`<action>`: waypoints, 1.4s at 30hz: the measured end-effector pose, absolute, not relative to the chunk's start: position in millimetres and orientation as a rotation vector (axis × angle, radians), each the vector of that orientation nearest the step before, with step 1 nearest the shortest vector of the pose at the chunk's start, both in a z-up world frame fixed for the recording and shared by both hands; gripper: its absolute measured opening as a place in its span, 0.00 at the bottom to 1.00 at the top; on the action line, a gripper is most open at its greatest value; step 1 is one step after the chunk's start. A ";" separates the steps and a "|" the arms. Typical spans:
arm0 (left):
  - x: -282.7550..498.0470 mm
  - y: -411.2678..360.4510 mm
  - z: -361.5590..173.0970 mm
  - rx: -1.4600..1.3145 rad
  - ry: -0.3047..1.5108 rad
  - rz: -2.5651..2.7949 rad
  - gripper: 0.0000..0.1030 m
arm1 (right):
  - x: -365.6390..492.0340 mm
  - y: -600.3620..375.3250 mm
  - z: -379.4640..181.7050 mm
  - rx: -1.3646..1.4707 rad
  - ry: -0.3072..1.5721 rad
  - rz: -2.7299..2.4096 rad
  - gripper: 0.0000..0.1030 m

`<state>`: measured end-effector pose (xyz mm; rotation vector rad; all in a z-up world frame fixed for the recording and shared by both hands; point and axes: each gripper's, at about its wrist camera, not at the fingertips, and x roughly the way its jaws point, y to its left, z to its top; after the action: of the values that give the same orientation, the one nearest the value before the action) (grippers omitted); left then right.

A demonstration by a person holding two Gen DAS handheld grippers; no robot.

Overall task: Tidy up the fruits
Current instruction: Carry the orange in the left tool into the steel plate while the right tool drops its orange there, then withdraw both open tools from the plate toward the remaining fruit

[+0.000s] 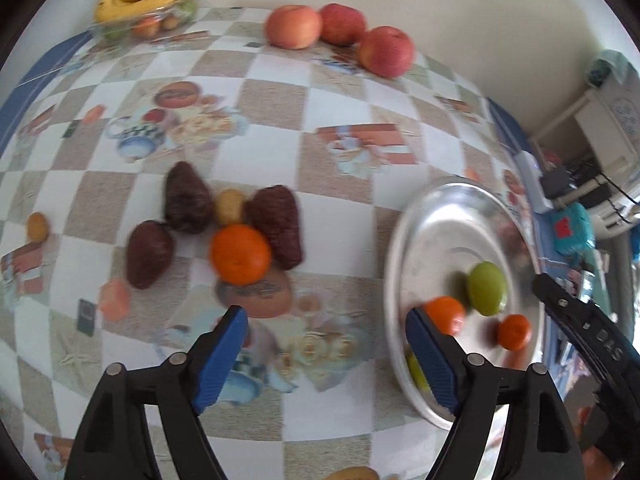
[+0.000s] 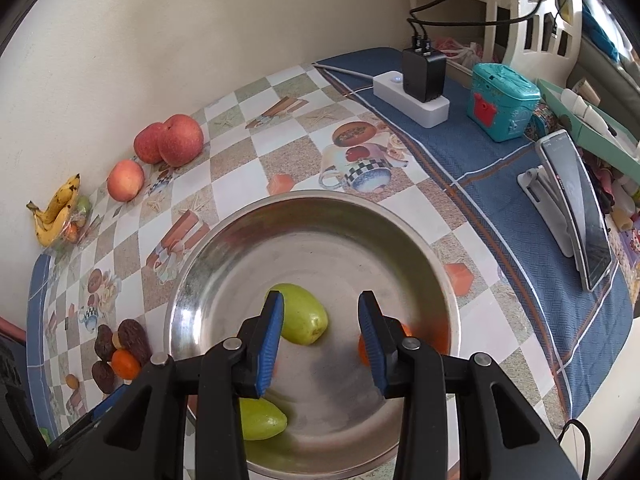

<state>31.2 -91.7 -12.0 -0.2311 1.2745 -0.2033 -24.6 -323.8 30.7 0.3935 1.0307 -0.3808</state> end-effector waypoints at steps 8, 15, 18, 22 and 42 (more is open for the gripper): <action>34.4 -56.6 -0.7 -0.164 1.203 0.026 1.00 | -15.0 -285.2 37.4 0.288 1.021 -0.260 0.39; 37.4 -27.0 1.5 -0.139 1.196 0.188 1.00 | -9.3 -248.7 40.6 0.193 1.016 -0.154 0.39; 37.6 -18.6 1.7 -0.142 1.199 0.227 1.00 | -8.7 -238.9 41.5 0.168 1.011 -0.130 0.39; 37.5 -11.0 2.1 -0.141 1.201 0.266 1.00 | -8.4 -232.6 42.1 0.147 1.009 -0.117 0.39; 40.2 -15.7 -5.2 -0.055 1.248 0.315 1.00 | -7.3 -228.4 36.4 0.107 1.022 -0.118 0.88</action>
<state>40.2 -15.7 -5.2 -0.0554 1.2482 0.3148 -7.3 -228.4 36.4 0.1069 1.0225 -0.1178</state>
